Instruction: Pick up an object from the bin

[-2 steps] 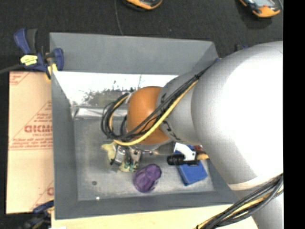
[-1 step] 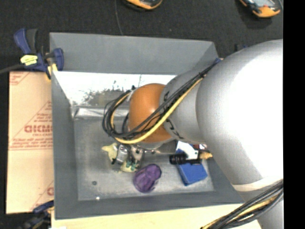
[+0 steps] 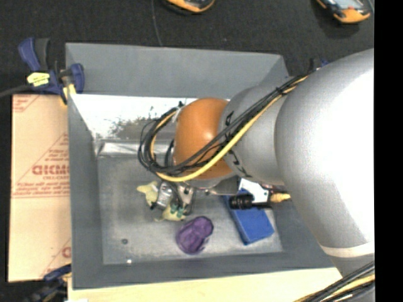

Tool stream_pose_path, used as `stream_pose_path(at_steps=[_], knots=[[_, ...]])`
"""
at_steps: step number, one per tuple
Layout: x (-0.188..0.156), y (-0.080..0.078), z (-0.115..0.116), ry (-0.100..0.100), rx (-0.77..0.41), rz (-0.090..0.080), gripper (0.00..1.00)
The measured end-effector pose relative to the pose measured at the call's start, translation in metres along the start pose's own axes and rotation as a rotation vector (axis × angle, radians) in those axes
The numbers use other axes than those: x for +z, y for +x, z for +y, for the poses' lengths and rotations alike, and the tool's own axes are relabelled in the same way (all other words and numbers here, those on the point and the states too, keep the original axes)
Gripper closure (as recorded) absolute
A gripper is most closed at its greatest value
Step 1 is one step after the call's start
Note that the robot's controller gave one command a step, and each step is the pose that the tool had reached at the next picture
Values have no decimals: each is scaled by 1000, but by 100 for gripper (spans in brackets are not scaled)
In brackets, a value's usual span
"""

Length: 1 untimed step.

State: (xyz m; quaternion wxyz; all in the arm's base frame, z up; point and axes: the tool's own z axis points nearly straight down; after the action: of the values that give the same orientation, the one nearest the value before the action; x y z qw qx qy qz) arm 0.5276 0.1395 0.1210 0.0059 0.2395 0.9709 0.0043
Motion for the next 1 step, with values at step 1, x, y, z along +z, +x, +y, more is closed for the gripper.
stream_pose_path(at_steps=[1], knots=[[-21, -1, 1, -2, -2, -2, 100]])
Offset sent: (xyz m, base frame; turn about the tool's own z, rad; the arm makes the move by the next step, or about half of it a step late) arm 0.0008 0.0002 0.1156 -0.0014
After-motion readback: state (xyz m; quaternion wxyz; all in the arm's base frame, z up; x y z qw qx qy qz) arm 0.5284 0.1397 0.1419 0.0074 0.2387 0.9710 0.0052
